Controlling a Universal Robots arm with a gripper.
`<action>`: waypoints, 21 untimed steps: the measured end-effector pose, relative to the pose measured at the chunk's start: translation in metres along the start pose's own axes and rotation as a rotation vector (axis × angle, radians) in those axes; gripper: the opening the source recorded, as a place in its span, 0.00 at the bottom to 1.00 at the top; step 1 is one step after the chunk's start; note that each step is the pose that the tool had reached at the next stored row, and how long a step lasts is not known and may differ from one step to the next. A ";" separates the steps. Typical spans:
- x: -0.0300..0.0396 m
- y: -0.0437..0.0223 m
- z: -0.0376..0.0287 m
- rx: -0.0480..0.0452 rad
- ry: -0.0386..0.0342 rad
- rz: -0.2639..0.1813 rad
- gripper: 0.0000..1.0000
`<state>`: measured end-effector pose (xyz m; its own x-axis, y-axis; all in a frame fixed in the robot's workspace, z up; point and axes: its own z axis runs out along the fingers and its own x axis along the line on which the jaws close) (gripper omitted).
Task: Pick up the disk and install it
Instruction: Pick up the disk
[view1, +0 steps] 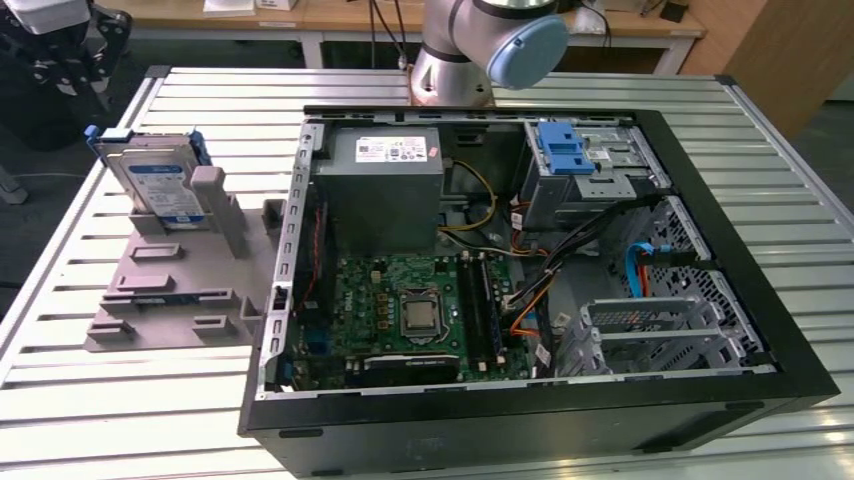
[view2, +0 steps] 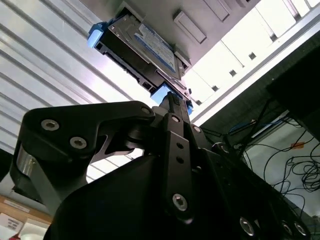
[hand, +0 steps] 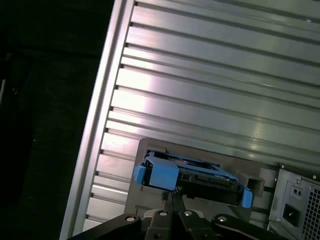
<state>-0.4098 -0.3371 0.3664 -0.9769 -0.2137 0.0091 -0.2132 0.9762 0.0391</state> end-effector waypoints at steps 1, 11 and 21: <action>0.0000 0.0000 0.0000 0.0001 0.0002 -0.012 0.11; 0.0000 0.0000 0.0001 0.0018 0.0025 -0.132 0.11; 0.0000 0.0000 0.0003 0.0033 0.0049 -0.246 0.11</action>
<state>-0.4098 -0.3371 0.3661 -0.8952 -0.4455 0.0045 -0.4451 0.8947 0.0375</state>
